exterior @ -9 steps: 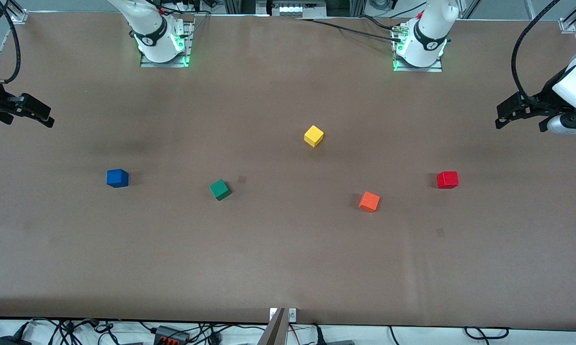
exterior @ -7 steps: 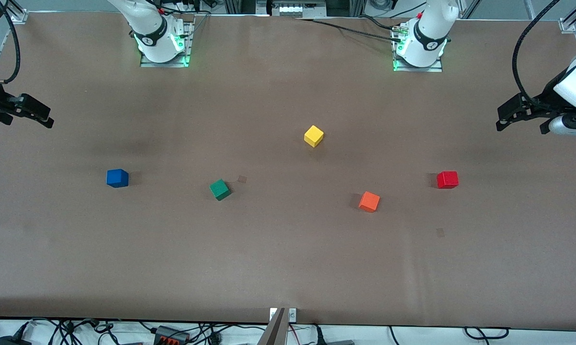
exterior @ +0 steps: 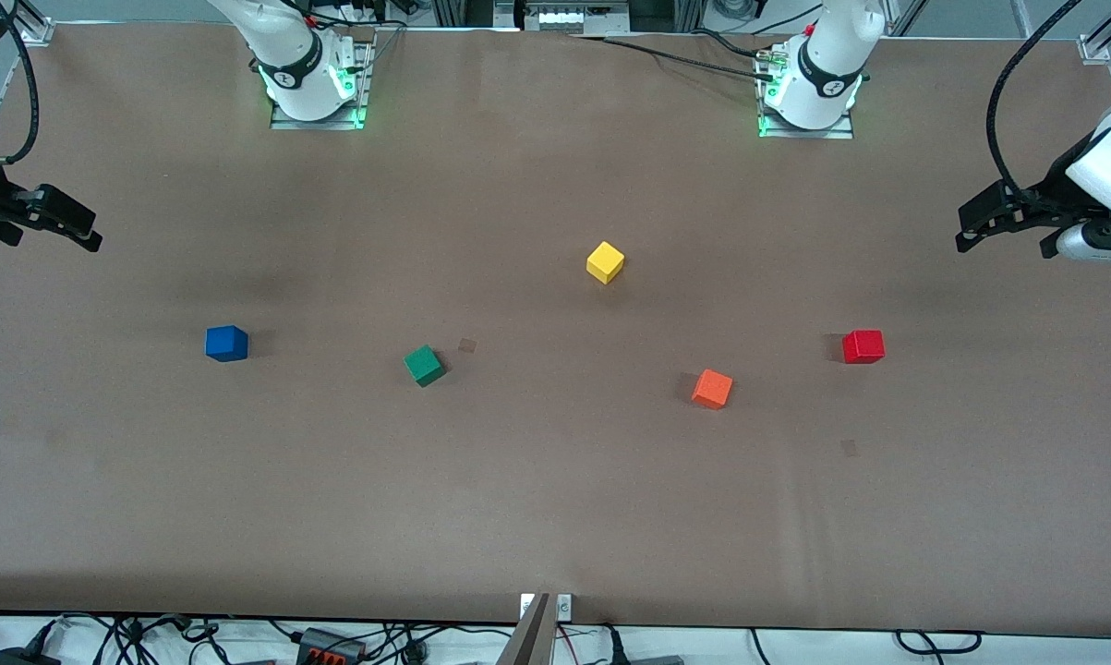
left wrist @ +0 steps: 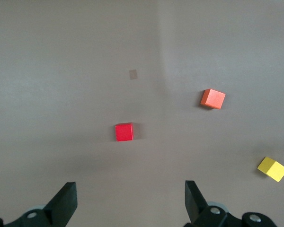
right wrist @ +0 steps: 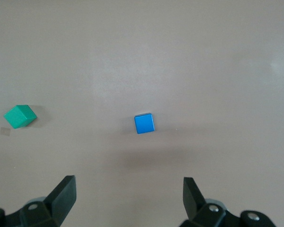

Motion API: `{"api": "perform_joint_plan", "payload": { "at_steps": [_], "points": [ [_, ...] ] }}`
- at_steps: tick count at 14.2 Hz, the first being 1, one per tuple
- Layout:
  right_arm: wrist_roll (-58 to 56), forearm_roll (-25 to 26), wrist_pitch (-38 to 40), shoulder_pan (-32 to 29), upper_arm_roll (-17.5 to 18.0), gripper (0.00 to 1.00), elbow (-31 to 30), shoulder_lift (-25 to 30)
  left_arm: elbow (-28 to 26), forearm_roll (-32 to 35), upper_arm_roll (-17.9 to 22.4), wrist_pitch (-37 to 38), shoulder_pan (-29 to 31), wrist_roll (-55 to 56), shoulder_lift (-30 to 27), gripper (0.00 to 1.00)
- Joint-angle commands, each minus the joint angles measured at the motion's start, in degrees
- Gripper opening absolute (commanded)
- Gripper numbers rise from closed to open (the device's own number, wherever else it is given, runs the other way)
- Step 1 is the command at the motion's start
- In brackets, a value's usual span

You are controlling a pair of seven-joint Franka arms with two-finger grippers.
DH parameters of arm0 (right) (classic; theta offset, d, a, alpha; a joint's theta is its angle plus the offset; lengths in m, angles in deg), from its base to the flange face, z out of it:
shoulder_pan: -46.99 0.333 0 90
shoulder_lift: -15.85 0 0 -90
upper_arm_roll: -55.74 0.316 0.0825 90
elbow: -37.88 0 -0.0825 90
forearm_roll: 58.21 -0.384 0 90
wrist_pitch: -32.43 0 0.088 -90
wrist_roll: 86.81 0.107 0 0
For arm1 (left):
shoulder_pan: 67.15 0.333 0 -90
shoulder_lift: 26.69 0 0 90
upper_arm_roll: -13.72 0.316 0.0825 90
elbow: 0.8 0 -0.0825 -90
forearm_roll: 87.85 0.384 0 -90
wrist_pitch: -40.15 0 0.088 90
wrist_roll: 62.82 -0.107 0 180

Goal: Pass red block to right arm, stack on blue

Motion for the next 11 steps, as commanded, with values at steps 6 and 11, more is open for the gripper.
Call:
{"api": "perform_joint_plan", "payload": {
  "at_steps": [6, 11],
  "points": [
    [-0.1, -0.4, -0.7, -0.2, 0.3, 1.0, -1.1, 0.2, 0.5, -0.3, 0.5, 1.5, -0.4, 0.4, 0.1, 1.0],
    [0.0, -0.4, -0.5, -0.1, 0.3, 1.0, -1.0, -0.8, 0.7, -0.3, 0.5, 3.0, -0.5, 0.4, 0.2, 1.0]
  ]
}}
